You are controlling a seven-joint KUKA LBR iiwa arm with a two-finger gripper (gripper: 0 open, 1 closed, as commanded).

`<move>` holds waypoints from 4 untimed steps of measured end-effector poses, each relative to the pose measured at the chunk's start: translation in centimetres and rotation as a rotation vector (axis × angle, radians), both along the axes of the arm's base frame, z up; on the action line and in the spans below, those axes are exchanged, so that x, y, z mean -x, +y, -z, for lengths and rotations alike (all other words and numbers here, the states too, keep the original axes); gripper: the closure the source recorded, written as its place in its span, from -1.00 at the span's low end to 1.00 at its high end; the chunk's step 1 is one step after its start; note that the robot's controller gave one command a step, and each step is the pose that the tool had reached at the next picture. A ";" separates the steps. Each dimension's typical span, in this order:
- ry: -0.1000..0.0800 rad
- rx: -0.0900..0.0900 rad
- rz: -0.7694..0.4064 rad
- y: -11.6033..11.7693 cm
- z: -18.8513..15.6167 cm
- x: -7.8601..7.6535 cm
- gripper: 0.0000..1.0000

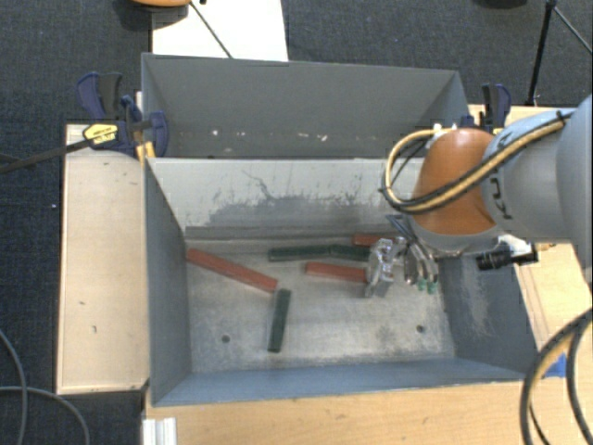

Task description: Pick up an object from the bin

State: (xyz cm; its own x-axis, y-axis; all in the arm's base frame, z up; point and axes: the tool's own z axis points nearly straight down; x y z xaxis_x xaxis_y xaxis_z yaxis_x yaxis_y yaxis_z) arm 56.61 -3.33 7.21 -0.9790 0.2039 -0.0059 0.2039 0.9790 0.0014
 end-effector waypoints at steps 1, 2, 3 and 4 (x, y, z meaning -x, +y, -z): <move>0.003 0.001 -0.003 0.0 0.1 0.1 -1.00; 0.003 0.000 -0.003 0.0 0.1 0.1 -1.00; 0.003 0.001 -0.085 -0.4 -0.4 -0.2 -1.00; -0.002 0.001 -0.230 3.3 0.0 -1.2 1.00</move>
Offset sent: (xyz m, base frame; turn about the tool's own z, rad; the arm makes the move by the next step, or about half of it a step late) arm 0.0000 0.0000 0.0000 0.0000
